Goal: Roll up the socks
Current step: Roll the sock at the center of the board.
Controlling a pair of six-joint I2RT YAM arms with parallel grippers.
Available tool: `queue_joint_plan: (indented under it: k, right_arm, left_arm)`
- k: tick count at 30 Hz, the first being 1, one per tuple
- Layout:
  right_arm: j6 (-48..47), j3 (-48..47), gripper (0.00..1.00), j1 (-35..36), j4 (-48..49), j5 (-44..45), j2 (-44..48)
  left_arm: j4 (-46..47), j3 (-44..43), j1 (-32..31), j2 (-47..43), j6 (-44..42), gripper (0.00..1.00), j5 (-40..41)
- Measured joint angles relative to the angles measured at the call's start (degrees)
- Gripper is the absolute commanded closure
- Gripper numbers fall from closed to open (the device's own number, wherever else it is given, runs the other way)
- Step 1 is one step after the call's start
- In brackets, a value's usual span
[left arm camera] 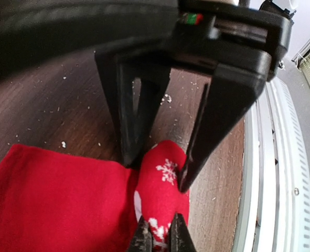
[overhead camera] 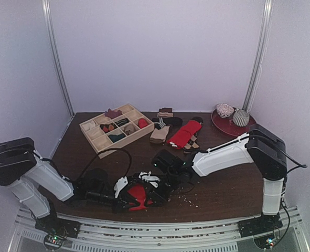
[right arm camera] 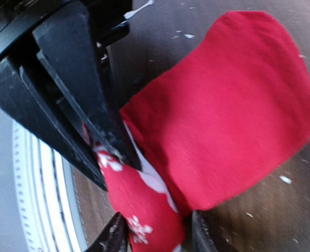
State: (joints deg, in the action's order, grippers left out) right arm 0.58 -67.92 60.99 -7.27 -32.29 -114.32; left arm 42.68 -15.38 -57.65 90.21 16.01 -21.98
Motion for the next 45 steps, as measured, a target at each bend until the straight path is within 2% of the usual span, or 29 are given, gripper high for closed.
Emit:
queue_joint_plan:
  k: [6,10,12,15,18,24,29,36,41,45]
  right_arm:
    - [2.7,2.3,0.5,-1.9,-0.3,5.6,3.5]
    - [4.0,1.4,0.58,-3.1,-0.8,8.2,3.5]
    - [4.2,-0.5,0.61,-3.3,-1.7,9.7,2.6]
    - [4.2,-5.7,0.59,-3.9,-1.3,10.9,-0.9]
    - [4.3,-7.0,0.59,-4.0,0.4,12.0,-1.8]
    - [3.8,-13.1,0.64,-3.8,0.0,12.1,-5.8]
    - [2.8,-13.5,0.7,-2.8,-0.1,11.6,-7.5]
    - [2.5,-13.5,0.71,-1.3,0.2,12.3,-8.1]
    - [3.5,-13.2,0.71,0.0,0.7,19.3,-8.1]
    - [5.5,-9.4,0.71,1.1,4.1,25.1,-6.7]
  left_arm:
    - [0.6,-0.1,-0.1,0.2,1.0,1.0,1.0]
    - [0.5,-0.3,-0.1,0.2,1.0,1.0,1.8]
    - [0.5,-0.3,-0.1,0.2,1.0,1.0,1.8]
    - [0.5,-0.3,-0.1,0.2,1.0,1.0,1.7]
    - [0.6,-0.3,-0.1,0.3,1.0,1.0,1.7]
    - [0.8,-0.7,-0.1,0.9,1.0,1.0,1.4]
    - [0.8,-0.7,-0.1,0.9,1.0,1.0,1.3]
    - [0.4,-0.8,-0.1,0.8,1.0,1.0,1.4]
    - [-0.9,-1.0,-0.1,0.1,1.0,1.0,1.6]
    - [-5.1,-0.8,-0.1,-3.3,1.0,1.0,2.5]
